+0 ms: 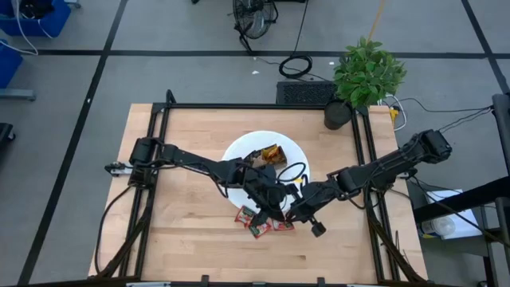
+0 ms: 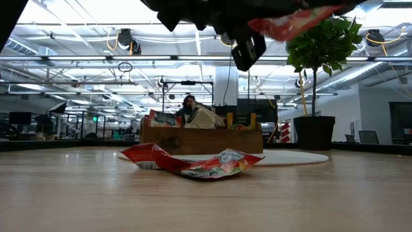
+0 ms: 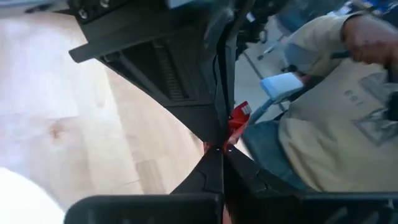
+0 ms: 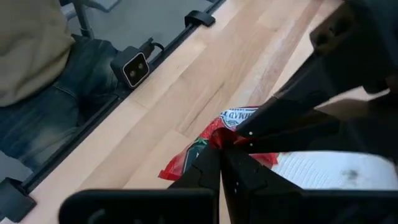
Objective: Pick & Place Tea
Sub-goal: Put the red tea bag into the left section of the wooden organizer
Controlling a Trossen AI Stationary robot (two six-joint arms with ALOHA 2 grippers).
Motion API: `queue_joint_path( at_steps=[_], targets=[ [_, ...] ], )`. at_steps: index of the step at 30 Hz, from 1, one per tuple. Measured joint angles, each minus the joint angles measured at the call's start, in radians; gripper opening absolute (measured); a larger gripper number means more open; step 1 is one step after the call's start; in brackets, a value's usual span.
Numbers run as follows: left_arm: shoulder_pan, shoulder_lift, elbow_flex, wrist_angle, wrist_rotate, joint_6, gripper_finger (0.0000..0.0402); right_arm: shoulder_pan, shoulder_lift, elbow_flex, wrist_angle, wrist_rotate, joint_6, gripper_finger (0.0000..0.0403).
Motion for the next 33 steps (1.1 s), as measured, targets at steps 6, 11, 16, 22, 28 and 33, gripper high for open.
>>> queue_joint_path(
  at_steps=[6,11,16,22,28,33],
  targets=[
    [-0.043,-0.109,0.003,-0.333,-0.282,0.134,0.0002,-0.001,-0.026,0.003,-0.133,0.028,0.094,0.0004],
    [-0.104,-0.248,-0.035,-0.509,-0.607,0.152,0.0002,0.017,-0.062,-0.001,-0.248,0.107,0.15,0.0008],
    [-0.169,-0.442,-0.257,-0.331,-0.907,0.153,0.0001,0.036,-0.11,-0.039,-0.199,0.157,0.14,0.0006],
    [-0.181,-0.568,-0.744,0.425,-1.158,0.168,0.0001,0.037,-0.165,-0.146,-0.069,0.355,0.117,0.0006],
    [-0.202,-0.419,-1.053,1.226,-1.335,0.24,0.0001,0.031,-0.199,-0.294,0.252,0.613,0.029,0.0005],
    [-0.19,-0.26,-1.073,1.427,-1.396,0.225,0.0,0.018,-0.202,-0.407,0.577,0.658,-0.116,0.0001]
  ],
)
